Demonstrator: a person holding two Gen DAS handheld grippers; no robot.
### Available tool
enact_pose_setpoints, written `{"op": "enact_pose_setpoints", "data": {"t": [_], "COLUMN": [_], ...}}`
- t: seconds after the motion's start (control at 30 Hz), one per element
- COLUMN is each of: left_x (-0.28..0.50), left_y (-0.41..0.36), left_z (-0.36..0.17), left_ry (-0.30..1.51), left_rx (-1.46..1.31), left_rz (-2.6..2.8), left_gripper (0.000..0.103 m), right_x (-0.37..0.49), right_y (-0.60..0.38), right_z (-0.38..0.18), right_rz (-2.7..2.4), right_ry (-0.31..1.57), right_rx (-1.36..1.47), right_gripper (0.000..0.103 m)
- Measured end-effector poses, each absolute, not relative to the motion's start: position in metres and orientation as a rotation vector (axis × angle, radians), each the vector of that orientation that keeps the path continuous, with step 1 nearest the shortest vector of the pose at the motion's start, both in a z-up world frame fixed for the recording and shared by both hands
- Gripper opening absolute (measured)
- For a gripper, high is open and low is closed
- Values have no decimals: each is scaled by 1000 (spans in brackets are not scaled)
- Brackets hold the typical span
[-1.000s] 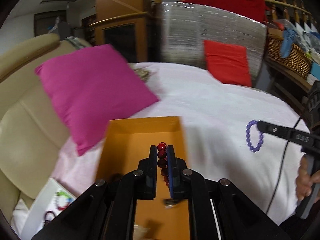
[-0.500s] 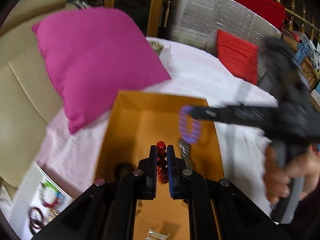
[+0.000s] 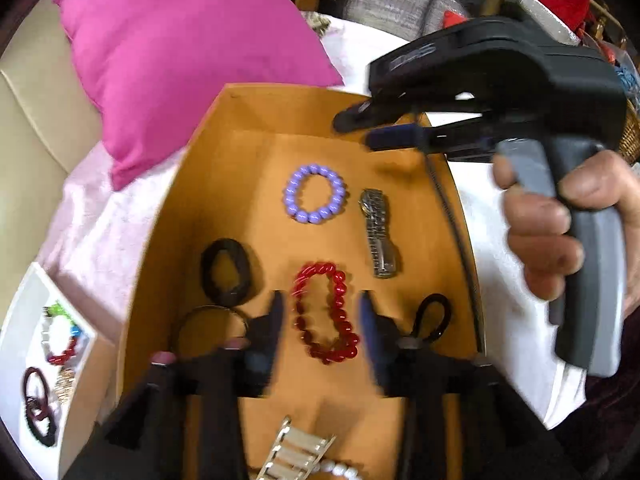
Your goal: Organize jewelry
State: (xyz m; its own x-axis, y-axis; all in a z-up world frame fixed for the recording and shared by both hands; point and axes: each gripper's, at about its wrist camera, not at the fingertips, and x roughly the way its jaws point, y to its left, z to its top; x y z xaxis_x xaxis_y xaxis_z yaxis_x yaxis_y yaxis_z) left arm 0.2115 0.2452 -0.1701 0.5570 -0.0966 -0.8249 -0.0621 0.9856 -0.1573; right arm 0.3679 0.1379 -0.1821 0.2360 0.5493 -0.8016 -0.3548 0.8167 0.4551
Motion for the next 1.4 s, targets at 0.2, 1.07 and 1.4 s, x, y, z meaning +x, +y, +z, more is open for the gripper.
{"op": "enact_pose_setpoints", "data": {"t": [0.2, 1.07, 1.4], "left_x": [177, 32, 6], "left_y": [240, 171, 160], "left_z": [-126, 38, 58], "left_ry": [868, 481, 438], "left_rx": [-99, 135, 143], "left_rz": [87, 452, 490], "left_gripper": [65, 92, 92], "right_x": [334, 87, 44], "right_y": [105, -50, -72], "right_z": [-136, -8, 9], "right_rz": [662, 689, 680], "right_ry": [1012, 618, 558], "right_rx": [163, 27, 40], "right_gripper": [45, 51, 52]}}
